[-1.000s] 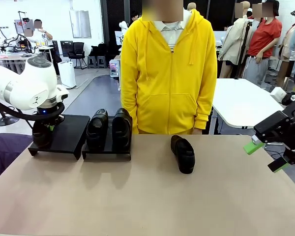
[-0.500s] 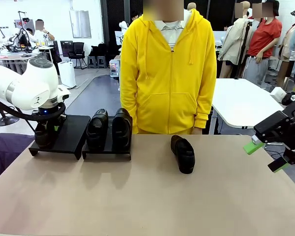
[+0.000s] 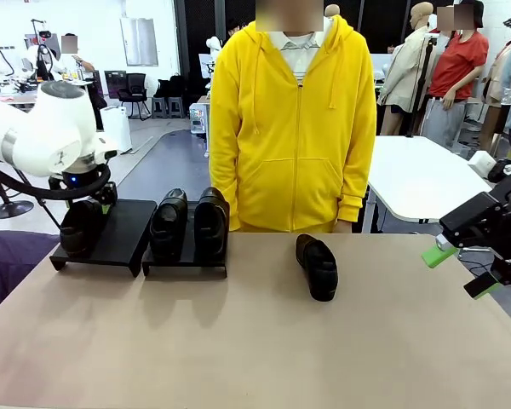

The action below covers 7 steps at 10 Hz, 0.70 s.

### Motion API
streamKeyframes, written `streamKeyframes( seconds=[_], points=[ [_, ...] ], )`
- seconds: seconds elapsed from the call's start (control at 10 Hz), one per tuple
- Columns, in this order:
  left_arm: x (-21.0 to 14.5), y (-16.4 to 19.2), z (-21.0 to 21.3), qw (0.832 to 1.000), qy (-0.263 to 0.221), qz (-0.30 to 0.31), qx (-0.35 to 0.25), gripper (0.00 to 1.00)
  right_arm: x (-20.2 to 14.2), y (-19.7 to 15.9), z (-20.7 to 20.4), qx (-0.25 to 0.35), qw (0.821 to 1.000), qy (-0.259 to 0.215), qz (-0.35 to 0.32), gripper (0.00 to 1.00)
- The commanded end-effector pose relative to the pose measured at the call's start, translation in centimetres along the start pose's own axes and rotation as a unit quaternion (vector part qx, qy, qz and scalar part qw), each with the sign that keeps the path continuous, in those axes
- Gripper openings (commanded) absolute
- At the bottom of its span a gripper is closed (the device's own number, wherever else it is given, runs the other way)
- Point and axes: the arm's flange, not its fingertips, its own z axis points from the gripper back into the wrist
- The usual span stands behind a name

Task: Organize the shoes by placing them on the stand.
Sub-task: Place the Shoe from the middle of the table onto the Shoes Stand.

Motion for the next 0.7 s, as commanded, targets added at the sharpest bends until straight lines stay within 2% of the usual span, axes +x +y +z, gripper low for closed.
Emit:
streamKeyframes(
  seconds=[0.0, 0.1, 0.2, 0.3, 0.4, 0.5, 0.6],
  points=[
    [-2.3, 0.8, 5.8, 0.995, 0.079, -0.052, -0.042, 1.00, 0.1, 0.4, 0.3, 0.016, 1.000, -0.001, 0.001, 1.00],
    [-3.5, 1.3, 8.7, 0.986, 0.135, -0.066, -0.069, 1.00, 0.1, 0.4, 0.3, 0.016, 1.000, -0.001, 0.001, 1.00],
    [-5.1, 1.8, 11.5, 0.981, 0.155, -0.087, -0.078, 1.00, 0.1, 0.4, 0.3, 0.016, 1.000, -0.001, 0.001, 1.00],
    [-7.6, 2.3, 14.2, 0.972, 0.161, -0.138, -0.101, 1.00, 0.1, 0.4, 0.3, 0.016, 1.000, -0.001, 0.001, 1.00],
    [-11.0, 3.5, 16.6, 0.965, 0.171, -0.155, -0.123, 1.00, 0.1, 0.4, 0.3, 0.016, 1.000, -0.001, 0.001, 1.00],
    [-14.0, 4.3, 17.9, 0.962, 0.184, -0.148, -0.140, 1.00, 0.1, 0.4, 0.3, 0.016, 1.000, -0.001, 0.001, 1.00],
    [-17.1, 5.1, 18.3, 0.961, 0.202, -0.109, -0.152, 1.00, 0.1, 0.4, 0.3, 0.016, 1.000, -0.001, 0.001, 1.00]
  ],
)
